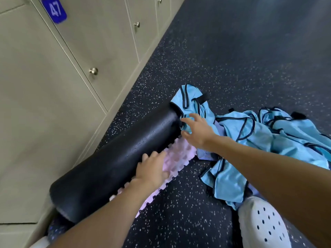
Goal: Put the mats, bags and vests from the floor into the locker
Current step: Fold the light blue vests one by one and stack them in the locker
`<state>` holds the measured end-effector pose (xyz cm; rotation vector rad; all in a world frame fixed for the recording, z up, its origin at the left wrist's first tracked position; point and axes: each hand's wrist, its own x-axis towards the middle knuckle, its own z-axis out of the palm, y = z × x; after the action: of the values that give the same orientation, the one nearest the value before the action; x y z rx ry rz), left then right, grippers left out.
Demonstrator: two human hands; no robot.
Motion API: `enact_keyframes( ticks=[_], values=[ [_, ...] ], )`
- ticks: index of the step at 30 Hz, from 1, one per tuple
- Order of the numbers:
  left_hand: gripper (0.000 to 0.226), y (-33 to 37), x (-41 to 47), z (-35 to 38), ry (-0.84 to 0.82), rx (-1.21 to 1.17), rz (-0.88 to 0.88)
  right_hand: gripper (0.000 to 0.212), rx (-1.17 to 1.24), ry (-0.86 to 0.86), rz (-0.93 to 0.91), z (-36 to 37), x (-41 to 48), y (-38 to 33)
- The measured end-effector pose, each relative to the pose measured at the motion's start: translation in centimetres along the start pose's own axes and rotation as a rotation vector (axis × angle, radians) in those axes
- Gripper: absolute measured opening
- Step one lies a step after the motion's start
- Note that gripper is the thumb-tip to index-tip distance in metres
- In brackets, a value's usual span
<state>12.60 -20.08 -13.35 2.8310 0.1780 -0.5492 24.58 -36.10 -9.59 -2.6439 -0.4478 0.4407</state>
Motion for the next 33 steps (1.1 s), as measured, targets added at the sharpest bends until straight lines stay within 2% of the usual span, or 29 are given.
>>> enact_keyframes(
  ticks=[8,11,15,18,21,25,29,33],
  values=[
    [0.051,-0.2,0.8,-0.6,-0.035,0.018,0.010,0.057,-0.084,0.011,0.040,-0.3,4.0,-1.4],
    [0.048,-0.2,0.6,-0.9,-0.059,0.018,0.024,0.046,-0.084,0.028,0.090,-0.6,4.9,-1.5],
    [0.038,0.1,0.4,-2.3,-0.068,0.004,0.024,0.013,0.035,0.153,0.018,-0.9,5.2,-1.3],
    [0.033,0.5,0.5,-4.7,0.013,-0.031,0.044,0.021,0.155,0.249,-0.020,-2.4,4.3,-2.6],
    [0.040,1.4,0.4,-9.3,0.122,-0.074,0.079,0.019,0.253,0.352,-0.034,-5.8,3.1,-4.5],
    [0.046,2.9,-0.5,-16.9,0.257,-0.165,0.156,0.015,0.362,0.355,-0.050,-12.8,0.2,-7.3],
    [0.064,5.0,-3.0,-24.0,0.293,-0.333,0.269,0.013,0.440,0.349,-0.128,-19.7,-3.8,-10.7],
    [0.080,7.1,-7.1,-29.3,0.258,-0.559,0.380,0.013,0.608,0.364,-0.242,-25.4,-8.7,-15.0]
  ],
)
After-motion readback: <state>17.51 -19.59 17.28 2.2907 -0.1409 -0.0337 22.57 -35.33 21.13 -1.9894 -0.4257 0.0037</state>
